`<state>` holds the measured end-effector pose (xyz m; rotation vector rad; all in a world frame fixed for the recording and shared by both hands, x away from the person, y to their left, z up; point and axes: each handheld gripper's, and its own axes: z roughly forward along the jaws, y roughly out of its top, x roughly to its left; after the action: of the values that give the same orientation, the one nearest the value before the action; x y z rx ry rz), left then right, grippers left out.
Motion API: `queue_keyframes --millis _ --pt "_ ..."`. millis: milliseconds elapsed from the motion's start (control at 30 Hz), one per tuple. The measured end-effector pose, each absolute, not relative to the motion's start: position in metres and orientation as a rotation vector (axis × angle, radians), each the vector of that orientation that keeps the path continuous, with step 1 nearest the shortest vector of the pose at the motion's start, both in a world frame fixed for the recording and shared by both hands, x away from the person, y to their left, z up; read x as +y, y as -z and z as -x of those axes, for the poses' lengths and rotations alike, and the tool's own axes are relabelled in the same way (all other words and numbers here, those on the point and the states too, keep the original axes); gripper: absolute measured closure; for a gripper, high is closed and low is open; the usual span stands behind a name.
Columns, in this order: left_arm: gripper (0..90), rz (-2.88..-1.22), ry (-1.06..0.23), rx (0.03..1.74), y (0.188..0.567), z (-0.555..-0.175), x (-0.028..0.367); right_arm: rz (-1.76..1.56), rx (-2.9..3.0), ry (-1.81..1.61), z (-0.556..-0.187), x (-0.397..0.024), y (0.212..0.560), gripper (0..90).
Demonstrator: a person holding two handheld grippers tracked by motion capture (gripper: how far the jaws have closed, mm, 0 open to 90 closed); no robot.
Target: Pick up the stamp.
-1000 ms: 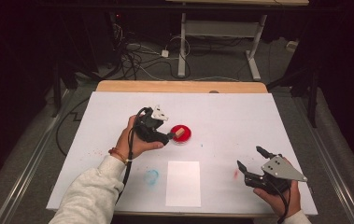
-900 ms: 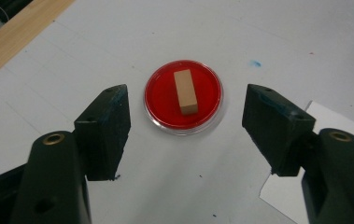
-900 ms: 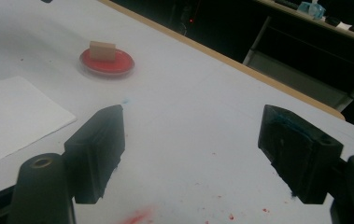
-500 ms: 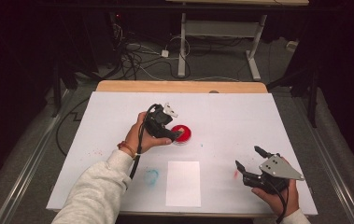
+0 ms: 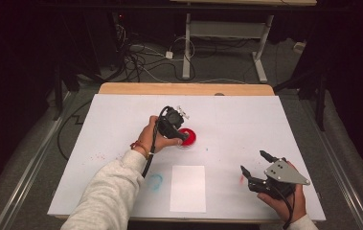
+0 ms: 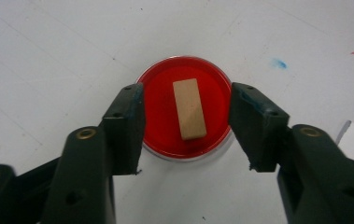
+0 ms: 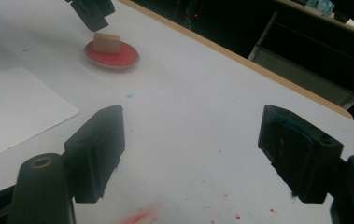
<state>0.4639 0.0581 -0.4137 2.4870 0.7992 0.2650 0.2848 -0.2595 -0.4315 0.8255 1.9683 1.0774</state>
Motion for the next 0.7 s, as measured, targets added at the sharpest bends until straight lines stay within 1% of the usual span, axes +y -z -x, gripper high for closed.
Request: queue_keyframes --millis 67,133,267,467,633,700 --pt "48.4 -2.494 -0.246 0.818 0.417 -0.468 0.057 -0.828 1.970 -1.077 -0.285 -0.259 0.432 23.5" --pt "51.3 -2.503 -0.216 0.830 0.420 -0.472 0.056 -0.833 1.974 -1.077 -0.285 -0.260 0.433 23.5" --pt "52.1 -2.513 -0.197 0.850 0.424 -0.477 0.053 -0.832 1.978 -1.072 -0.285 -0.259 0.433 23.6" --pt "58.9 -2.537 -0.172 0.894 0.427 -0.486 0.047 -0.822 1.988 -1.063 -0.286 -0.258 0.433 24.3" --pt "61.3 -2.568 -0.154 0.920 0.430 -0.490 0.041 -0.816 2.003 -1.059 -0.286 -0.258 0.434 24.4" --pt "65.5 -2.570 -0.152 0.925 0.431 -0.490 0.040 -0.813 2.005 -1.057 -0.286 -0.258 0.434 24.7"
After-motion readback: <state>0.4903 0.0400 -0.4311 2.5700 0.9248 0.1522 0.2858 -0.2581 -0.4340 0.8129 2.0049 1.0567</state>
